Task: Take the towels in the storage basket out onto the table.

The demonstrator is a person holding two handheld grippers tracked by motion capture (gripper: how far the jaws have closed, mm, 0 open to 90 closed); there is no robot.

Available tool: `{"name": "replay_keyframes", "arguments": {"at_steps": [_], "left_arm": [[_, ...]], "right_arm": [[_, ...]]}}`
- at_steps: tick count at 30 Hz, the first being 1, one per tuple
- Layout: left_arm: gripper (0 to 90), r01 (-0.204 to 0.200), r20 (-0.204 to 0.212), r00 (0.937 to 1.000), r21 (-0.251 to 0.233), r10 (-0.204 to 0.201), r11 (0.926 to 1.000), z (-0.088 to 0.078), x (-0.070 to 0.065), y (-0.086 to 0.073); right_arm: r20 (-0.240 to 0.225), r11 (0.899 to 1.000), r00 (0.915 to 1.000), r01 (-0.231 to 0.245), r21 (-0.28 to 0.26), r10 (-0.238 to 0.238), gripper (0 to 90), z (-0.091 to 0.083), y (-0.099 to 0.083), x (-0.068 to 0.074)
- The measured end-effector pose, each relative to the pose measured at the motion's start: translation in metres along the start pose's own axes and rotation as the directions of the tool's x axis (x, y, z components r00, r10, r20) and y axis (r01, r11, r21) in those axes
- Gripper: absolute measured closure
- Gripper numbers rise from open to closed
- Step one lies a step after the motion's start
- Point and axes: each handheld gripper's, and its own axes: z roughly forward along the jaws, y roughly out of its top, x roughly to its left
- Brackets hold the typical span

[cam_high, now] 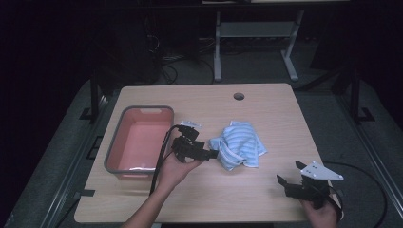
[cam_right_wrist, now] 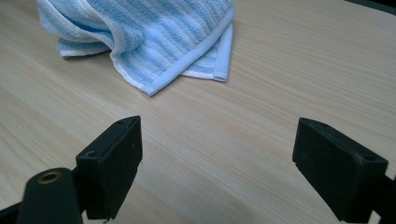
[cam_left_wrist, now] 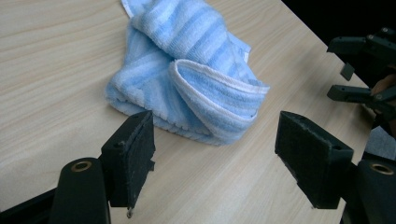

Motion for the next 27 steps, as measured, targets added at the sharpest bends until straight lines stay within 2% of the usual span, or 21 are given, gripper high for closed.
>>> {"name": "replay_keyframes", "arguments": {"at_steps": [13, 23, 27], "left_arm": [[27.9, -0.024, 0.009, 0.9997, -0.009, 0.024, 0.9997, -0.008, -0.005, -0.015], [27.8, -0.039, 0.034, 0.9986, -0.013, 0.039, 0.9992, -0.012, -0.012, -0.027], [27.7, -0.058, 0.037, 0.9976, -0.007, 0.058, 0.9983, -0.011, -0.016, -0.032]], "right_arm": [[0.002, 1.000, 1.0000, -0.001, 0.005, 0.001, 15.4, 0.001, 0.000, 0.000], [0.001, 1.000, 1.0000, 0.006, 0.008, -0.006, 15.5, 0.001, 0.000, 0.001], [0.001, 1.000, 1.0000, 0.007, 0.008, -0.007, 15.4, 0.002, 0.000, 0.001]]}}
